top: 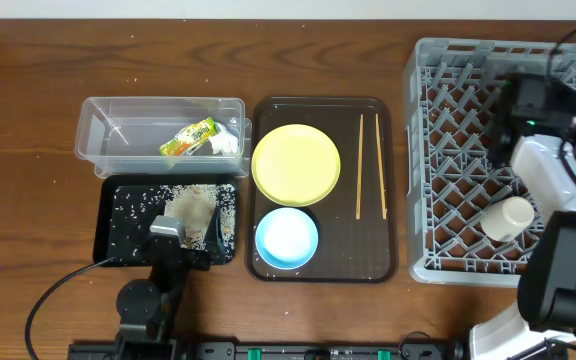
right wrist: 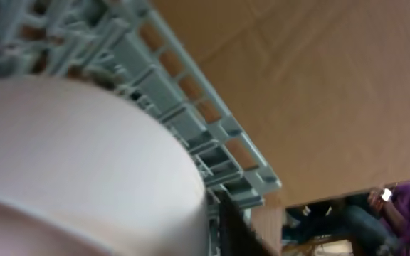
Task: Sort waste into correct bins and load items into the dishwasher rack
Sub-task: 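Carry the pink bowl right and stand it upright in the rack, then reach the right gripper to the light-blue bowl and grasp it, then carry the blue bowl into the rack and release it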
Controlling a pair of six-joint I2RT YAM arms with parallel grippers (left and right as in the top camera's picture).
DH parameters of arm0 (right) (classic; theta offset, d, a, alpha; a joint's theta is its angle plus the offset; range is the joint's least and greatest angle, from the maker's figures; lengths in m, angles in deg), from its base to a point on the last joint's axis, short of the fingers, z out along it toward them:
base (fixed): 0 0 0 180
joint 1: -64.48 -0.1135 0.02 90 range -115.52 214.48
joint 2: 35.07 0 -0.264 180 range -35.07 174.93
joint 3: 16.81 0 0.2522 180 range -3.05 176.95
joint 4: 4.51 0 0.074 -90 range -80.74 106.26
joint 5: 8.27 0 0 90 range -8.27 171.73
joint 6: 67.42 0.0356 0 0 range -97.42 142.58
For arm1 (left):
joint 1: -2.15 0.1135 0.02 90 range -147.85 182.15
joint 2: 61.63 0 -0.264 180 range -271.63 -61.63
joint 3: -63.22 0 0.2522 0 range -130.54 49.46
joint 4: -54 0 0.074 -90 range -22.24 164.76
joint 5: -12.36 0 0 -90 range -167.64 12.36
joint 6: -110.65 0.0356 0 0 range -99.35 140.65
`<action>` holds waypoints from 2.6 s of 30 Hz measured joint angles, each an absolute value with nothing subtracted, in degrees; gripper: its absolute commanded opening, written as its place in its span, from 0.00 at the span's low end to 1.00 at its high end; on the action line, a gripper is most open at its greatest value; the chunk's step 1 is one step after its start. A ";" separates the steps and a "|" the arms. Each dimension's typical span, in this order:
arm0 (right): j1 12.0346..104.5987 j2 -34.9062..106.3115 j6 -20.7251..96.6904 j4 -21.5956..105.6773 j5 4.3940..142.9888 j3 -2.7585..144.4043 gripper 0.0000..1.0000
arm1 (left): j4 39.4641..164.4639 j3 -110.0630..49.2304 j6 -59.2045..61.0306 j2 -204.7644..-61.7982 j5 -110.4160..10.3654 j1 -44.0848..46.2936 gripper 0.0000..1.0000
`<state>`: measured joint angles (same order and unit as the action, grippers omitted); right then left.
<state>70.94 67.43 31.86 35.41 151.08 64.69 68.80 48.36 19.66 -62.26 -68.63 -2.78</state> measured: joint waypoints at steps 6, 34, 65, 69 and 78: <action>62.87 67.97 30.07 40.70 148.85 64.69 0.78 | 68.80 48.36 19.66 -62.26 -68.63 -2.78 0.99; 18.15 65.33 52.80 55.28 78.49 67.82 0.59 | 68.82 48.36 19.66 -62.26 -68.63 -2.78 0.99; 59.01 36.63 35.43 37.55 140.87 67.62 0.01 | 68.80 48.36 19.66 -62.26 -68.63 -2.78 0.98; 69.47 40.17 31.12 36.11 144.45 67.62 0.01 | 68.80 48.36 19.66 -62.26 -68.63 -2.78 0.99; 81.04 56.65 23.64 31.82 149.55 67.56 0.01 | 68.82 48.36 19.66 -62.26 -68.65 -2.78 0.99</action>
